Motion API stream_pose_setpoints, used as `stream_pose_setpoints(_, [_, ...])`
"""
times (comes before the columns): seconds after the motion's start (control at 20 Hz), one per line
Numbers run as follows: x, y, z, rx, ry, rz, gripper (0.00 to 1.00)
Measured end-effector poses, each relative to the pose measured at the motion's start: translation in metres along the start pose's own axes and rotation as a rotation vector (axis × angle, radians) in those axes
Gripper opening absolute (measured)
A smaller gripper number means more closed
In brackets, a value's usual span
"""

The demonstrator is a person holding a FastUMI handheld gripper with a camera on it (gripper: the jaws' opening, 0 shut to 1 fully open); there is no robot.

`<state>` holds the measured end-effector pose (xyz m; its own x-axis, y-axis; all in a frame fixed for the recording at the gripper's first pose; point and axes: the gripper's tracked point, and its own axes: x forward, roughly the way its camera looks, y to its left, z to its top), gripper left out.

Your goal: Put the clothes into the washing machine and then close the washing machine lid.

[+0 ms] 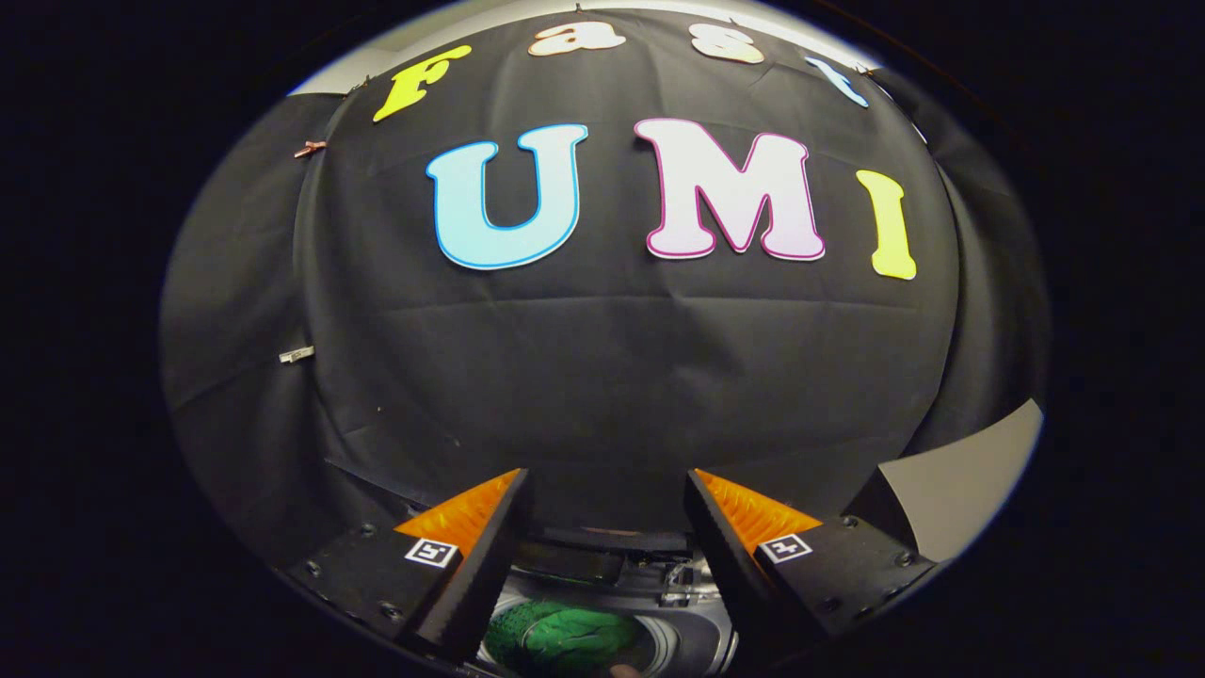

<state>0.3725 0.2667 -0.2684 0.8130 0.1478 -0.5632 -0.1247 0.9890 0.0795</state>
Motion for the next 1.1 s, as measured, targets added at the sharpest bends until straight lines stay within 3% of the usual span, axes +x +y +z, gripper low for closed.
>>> stream_pose_setpoints(0.5, [-0.031, 0.014, -0.029, 0.003, 0.183, 0.080, 1.00])
stream_pose_setpoints(0.8, [-0.043, 0.020, -0.073, -0.034, 0.361, 0.111, 0.99])
stream_pose_setpoints(1.1, [-0.041, 0.024, -0.062, -0.053, 0.313, 0.134, 0.99])
